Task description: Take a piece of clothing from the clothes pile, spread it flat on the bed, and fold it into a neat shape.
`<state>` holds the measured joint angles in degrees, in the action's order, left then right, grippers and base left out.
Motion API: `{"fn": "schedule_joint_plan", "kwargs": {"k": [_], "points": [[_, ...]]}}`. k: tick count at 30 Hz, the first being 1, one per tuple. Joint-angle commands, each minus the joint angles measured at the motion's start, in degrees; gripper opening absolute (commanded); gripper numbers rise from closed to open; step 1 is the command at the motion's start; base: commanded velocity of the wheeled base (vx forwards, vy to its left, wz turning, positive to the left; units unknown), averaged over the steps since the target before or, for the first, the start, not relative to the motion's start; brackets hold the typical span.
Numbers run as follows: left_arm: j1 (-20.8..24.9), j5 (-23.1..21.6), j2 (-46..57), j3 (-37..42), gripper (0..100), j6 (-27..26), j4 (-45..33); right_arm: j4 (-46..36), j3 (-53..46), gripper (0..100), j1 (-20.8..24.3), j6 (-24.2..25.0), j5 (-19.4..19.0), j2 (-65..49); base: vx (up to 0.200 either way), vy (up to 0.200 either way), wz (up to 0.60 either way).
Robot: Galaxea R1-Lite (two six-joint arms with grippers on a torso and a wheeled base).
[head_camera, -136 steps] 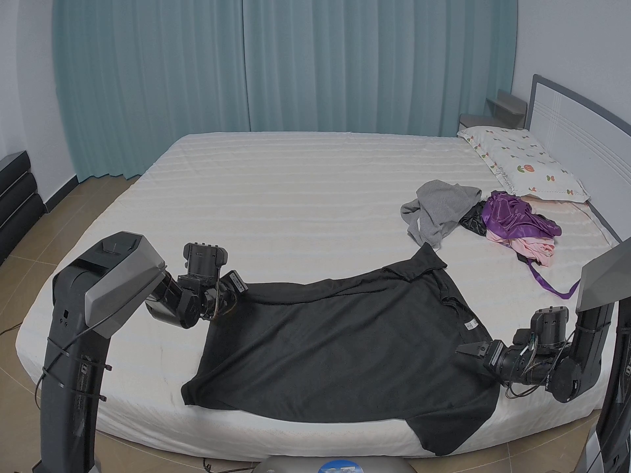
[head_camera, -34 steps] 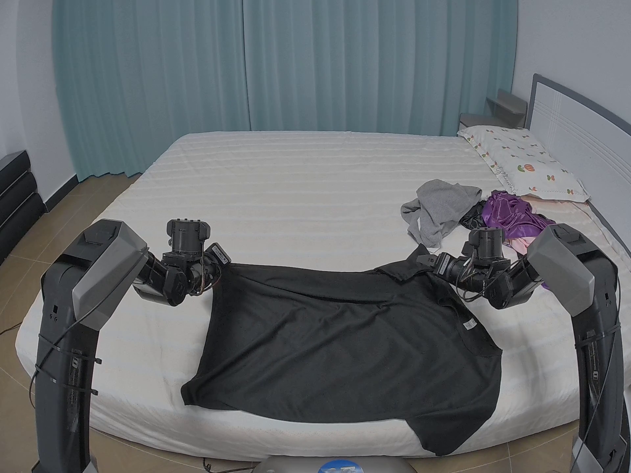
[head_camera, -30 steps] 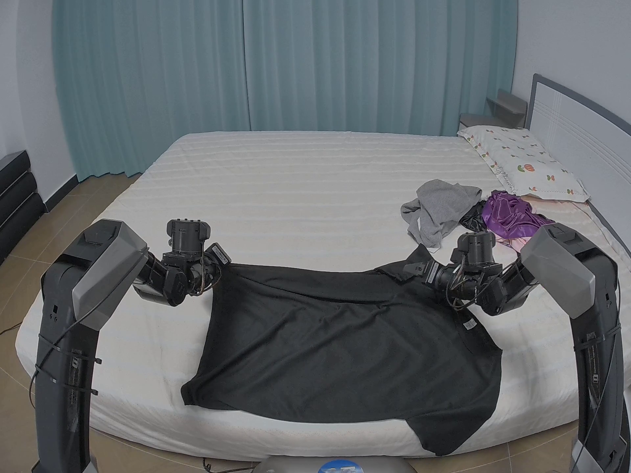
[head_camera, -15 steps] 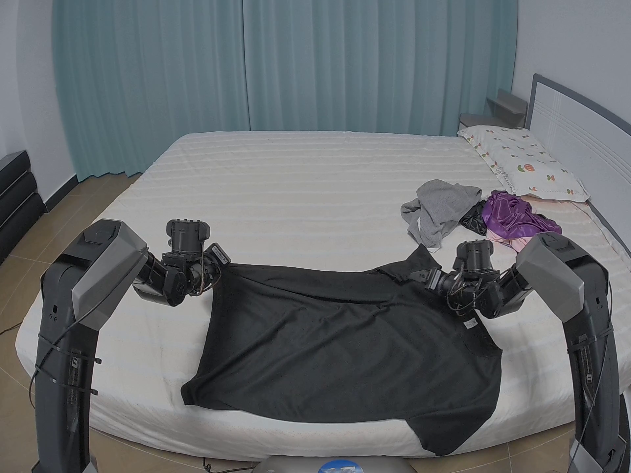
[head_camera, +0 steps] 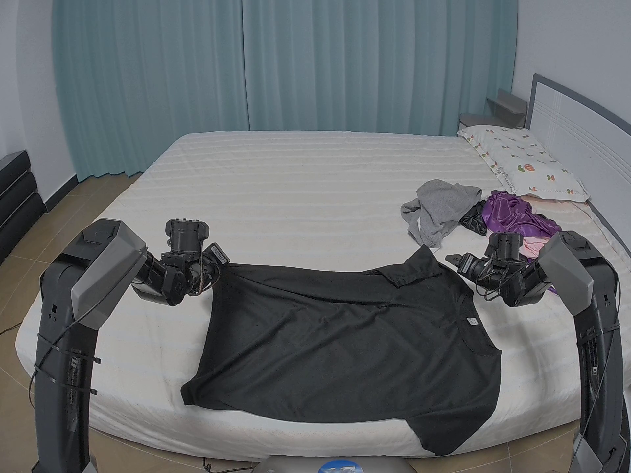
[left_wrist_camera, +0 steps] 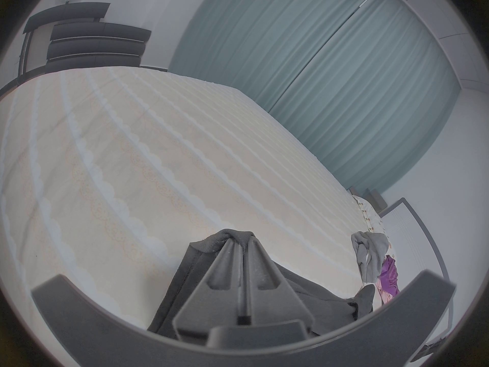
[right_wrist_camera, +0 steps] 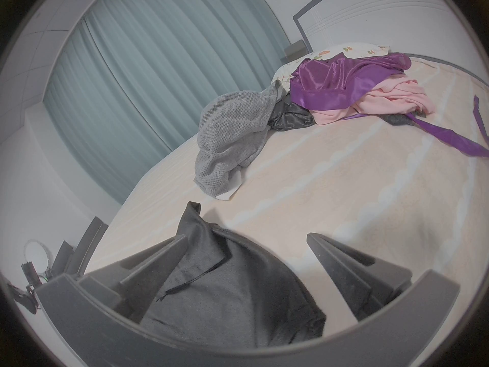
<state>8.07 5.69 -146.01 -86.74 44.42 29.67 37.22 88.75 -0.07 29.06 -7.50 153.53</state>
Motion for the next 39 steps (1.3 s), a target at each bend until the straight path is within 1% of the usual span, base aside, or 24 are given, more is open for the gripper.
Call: {"fn": "schedule_joint_plan", "kwargs": {"k": [1,5,6,8,14,16,17,23,27,33,34,37,38,39], "points": [[0.02,0.02,0.2,-0.01,0,0.05,-0.05,0.14,0.11,100,-0.37,-0.94,-0.33,0.02,0.0,0.0,0.0],[0.02,0.02,0.2,-0.01,0,-0.04,-0.05,0.14,0.29,100,-0.19,-2.08,-1.2,0.46,0.0,0.0,0.0],[0.02,0.02,0.2,-0.01,0,-0.04,-0.05,0.05,0.55,100,-0.1,-3.22,-2.17,0.72,0.0,0.0,0.0],[0.02,0.02,0.2,-0.01,0,-0.04,-0.05,-0.39,1.25,100,0.25,-4.45,-2.79,1.6,0.0,0.0,0.0],[0.1,0.02,0.02,-0.1,0,-0.04,-0.05,-1.36,4.77,100,0.95,-5.77,-2.79,4.24,0.0,0.0,0.0],[0.02,0.02,-0.07,-0.1,0,-0.04,-0.05,-3.82,6.26,100,1.04,-5.86,-2.7,5.11,0.0,0.0,0.0],[0.02,0.02,-0.07,-0.1,0,-0.04,-0.05,-4.26,6.53,0,1.04,-5.86,-2.7,5.38,0.0,0.0,0.0],[0.02,-0.07,-0.42,-0.36,0,0.05,-0.05,-3.38,6.88,0,1.04,-5.16,-2.96,5.2,0.0,0.0,0.0],[-0.51,-0.07,-0.42,-0.8,0,-0.04,0.04,-0.22,6.97,0,0.51,-3.05,-3.14,3.36,0.0,0.0,0.0],[-1.57,0.11,-0.51,-1.86,0,-0.04,0.56,0.66,7.23,0,-0.45,-0.06,-2.96,1.33,0.0,0.0,0.0],[-2.36,0.99,-0.42,-2.47,0,-0.04,0.56,1.72,7.32,0,-0.72,1.88,-2.7,0.98,0.0,0.0,0.0],[-2.53,2.92,-1.47,-4.05,0,-0.04,0.74,2.07,7.32,0,-1.07,2.31,-2.35,0.98,0.0,0.0,0.0],[-2.53,2.92,-1.47,-4.05,0,-0.04,0.74,2.07,7.32,0,-1.07,2.31,-2.35,0.98,0.0,0.0,0.0],[-2.62,4.15,-2.0,-5.2,0,0.05,0.83,2.16,7.32,0,-1.25,2.49,-2.26,0.9,0.0,0.0,0.0]]}}
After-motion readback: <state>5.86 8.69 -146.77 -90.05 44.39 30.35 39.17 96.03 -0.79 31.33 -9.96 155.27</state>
